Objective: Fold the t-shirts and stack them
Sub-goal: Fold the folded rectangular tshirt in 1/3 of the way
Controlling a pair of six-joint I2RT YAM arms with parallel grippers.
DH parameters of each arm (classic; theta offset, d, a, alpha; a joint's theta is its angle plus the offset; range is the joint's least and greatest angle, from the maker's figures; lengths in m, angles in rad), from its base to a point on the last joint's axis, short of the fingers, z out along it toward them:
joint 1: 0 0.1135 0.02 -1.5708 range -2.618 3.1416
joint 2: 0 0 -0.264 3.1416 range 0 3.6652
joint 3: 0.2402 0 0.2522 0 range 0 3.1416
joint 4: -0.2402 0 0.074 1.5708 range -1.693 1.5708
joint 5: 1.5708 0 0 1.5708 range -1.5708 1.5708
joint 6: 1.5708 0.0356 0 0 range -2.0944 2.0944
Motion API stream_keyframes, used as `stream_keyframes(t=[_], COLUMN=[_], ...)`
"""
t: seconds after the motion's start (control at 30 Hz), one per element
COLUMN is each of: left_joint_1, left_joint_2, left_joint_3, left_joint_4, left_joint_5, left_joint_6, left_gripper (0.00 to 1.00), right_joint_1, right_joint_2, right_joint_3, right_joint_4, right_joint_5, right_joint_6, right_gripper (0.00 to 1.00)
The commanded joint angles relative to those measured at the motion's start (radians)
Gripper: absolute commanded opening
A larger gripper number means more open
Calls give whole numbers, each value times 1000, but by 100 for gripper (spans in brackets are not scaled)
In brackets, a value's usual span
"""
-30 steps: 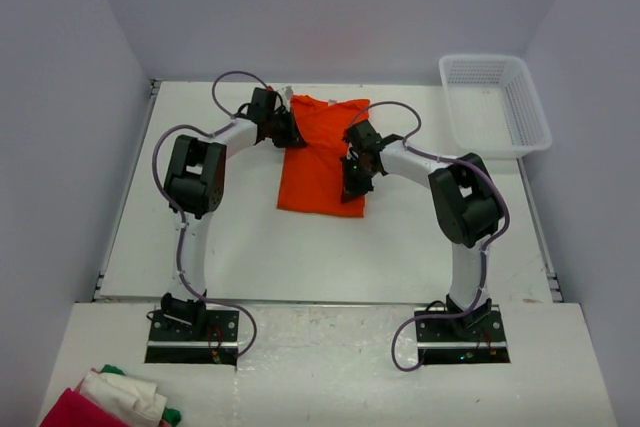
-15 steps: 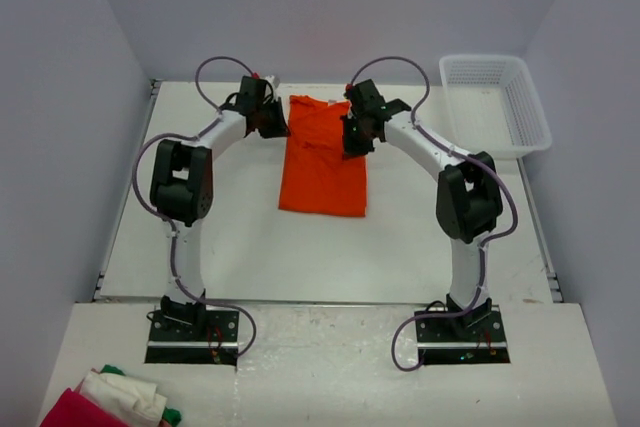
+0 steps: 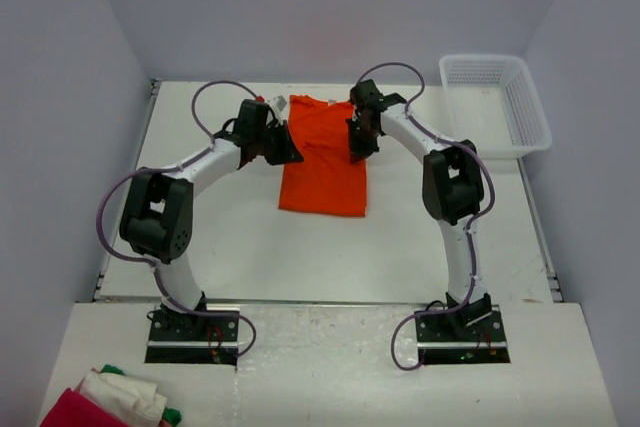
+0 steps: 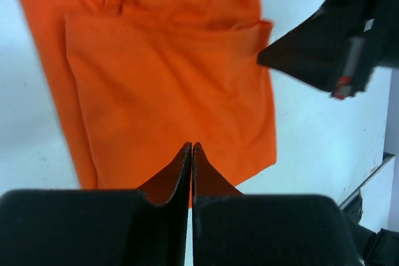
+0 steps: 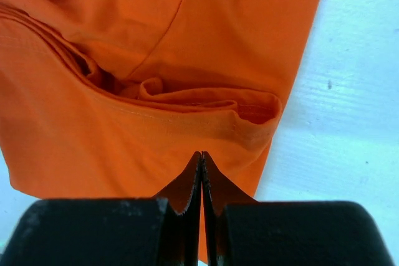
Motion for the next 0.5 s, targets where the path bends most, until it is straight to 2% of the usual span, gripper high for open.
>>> stream_keyframes(t=[0.0, 0.47], left_joint_1=[-2, -4], left_joint_2=[0, 69], left_joint_3=[-58, -132], left_joint_4=[57, 77], left_joint_5=[53, 36], left_joint_6=[-32, -13], left_gripper=[0, 0], right_joint_1=[-6, -32], right_joint_2=[12, 108], right_joint_3=[69, 115], right_joint_4=[-27, -59], right_joint_5=[-47, -52], right_joint_6=[-22, -3], right_gripper=[0, 0])
